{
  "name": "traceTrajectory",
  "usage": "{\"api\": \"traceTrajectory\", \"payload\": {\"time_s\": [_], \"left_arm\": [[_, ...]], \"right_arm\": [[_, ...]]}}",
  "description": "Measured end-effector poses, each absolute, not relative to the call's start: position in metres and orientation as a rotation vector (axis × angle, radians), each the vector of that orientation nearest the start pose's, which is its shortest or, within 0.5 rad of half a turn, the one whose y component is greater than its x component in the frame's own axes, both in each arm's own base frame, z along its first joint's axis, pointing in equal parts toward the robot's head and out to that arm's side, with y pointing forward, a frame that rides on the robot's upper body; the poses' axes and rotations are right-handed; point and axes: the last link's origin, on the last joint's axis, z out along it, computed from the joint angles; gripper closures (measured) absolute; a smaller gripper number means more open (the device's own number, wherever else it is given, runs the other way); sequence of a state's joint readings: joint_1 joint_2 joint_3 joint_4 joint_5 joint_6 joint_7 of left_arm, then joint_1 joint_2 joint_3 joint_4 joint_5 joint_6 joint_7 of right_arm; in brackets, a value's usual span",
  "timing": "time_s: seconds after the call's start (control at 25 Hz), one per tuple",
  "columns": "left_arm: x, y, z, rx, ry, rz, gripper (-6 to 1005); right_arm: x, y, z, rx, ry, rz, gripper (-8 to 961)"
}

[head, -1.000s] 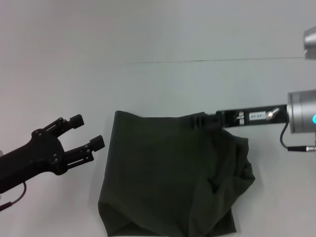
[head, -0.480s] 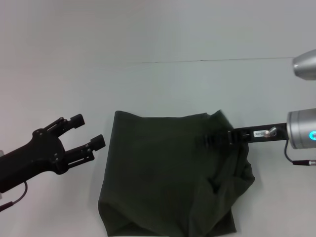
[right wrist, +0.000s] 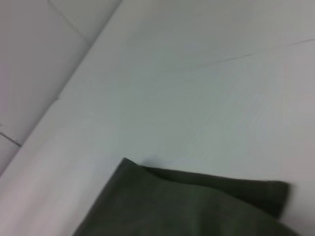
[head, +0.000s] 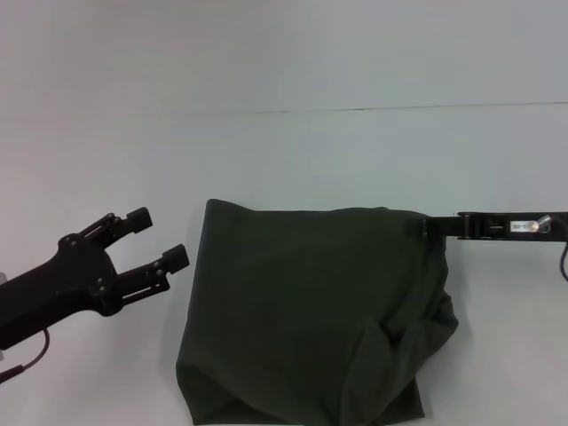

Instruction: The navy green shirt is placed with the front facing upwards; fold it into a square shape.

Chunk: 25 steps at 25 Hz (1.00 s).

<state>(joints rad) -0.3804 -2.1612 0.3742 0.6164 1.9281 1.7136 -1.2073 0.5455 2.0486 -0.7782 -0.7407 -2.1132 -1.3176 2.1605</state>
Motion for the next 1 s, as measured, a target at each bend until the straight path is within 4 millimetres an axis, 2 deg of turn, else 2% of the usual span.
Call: {"api": "traceTrajectory", "payload": {"time_s": [0.2,0.36,0.48,0.72,1.0], "left_arm": [[-0.291,0.277,0.009,-2.393,-0.677,-1.067,79],[-0.29,0.277,0.009,-2.396,-0.701,-1.083,79],[-0.288,0.276,0.009,-2.403,-0.709,-1.101,79],[-0.287,0.274,0.012,-2.419,-0.761,-1.132,80],[-0.286,0.272,0.014,-2.425,-0.807,-1.152,80]], "right_arm": [[0.283,0.36,0.02,-2.339,1.473,0.572,407],[0.264,0.354,0.032,-2.472,1.331,0.688,407],[0.247,0.353,0.039,-2.571,1.205,0.703,408],[0.203,0.355,0.022,-2.845,0.989,0.519,409],[0.172,0.365,-0.001,-3.0,0.787,0.17,409]]}}
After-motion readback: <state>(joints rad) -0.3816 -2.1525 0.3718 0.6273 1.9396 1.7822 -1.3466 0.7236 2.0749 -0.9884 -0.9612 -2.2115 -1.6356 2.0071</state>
